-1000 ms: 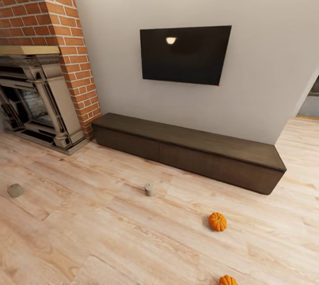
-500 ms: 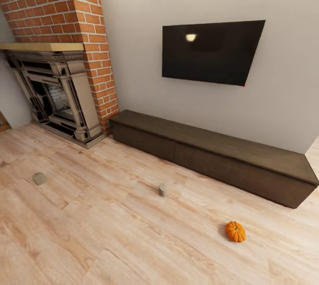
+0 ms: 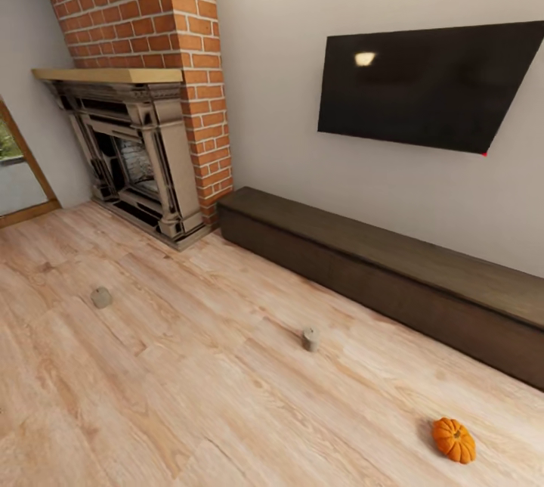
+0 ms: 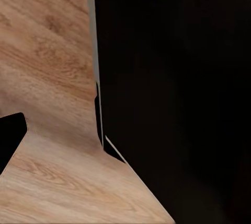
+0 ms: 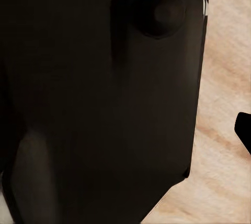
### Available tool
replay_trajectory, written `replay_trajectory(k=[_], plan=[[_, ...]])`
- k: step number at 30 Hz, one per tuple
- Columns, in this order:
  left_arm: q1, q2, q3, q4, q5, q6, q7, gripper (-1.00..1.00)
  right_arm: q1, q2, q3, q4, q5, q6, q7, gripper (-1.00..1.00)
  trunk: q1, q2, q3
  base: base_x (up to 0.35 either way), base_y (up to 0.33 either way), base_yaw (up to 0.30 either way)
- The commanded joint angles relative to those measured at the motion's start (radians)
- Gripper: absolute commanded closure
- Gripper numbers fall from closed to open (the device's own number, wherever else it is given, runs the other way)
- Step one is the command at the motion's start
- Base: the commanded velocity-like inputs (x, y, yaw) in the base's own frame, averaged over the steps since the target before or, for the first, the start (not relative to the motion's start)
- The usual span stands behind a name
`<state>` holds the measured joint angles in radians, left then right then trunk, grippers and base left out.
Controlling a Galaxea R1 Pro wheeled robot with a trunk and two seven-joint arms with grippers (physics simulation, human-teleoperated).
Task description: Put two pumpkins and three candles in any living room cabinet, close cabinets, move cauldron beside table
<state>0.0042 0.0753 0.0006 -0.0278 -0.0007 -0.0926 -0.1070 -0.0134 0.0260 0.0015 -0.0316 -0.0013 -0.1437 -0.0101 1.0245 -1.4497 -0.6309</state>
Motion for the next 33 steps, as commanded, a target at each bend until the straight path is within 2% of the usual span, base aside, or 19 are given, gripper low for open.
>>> replay_trajectory(k=[1, 20, 33], plan=[[0.000, 0.000, 0.000, -0.001, -0.001, -0.002, -0.003, -1.00, 0.000, 0.000, 0.000, 0.001, 0.000, -0.004, -0.001, -1.00, 0.000, 0.000, -0.001, 0.266, 0.194, 0.058], [0.000, 0.000, -0.002, -0.001, -0.002, -0.003, -0.003, -1.00, 0.000, 0.000, 0.001, 0.001, 0.000, -0.004, -0.001, -1.00, 0.000, 0.000, -0.001, 0.267, 0.194, 0.004], [0.000, 0.000, -0.002, -0.001, -0.002, -0.003, -0.003, -1.00, 0.000, -0.001, 0.002, 0.001, 0.006, -0.002, -0.001, -1.00, 0.000, 0.000, -0.001, 0.267, 0.195, -0.071]])
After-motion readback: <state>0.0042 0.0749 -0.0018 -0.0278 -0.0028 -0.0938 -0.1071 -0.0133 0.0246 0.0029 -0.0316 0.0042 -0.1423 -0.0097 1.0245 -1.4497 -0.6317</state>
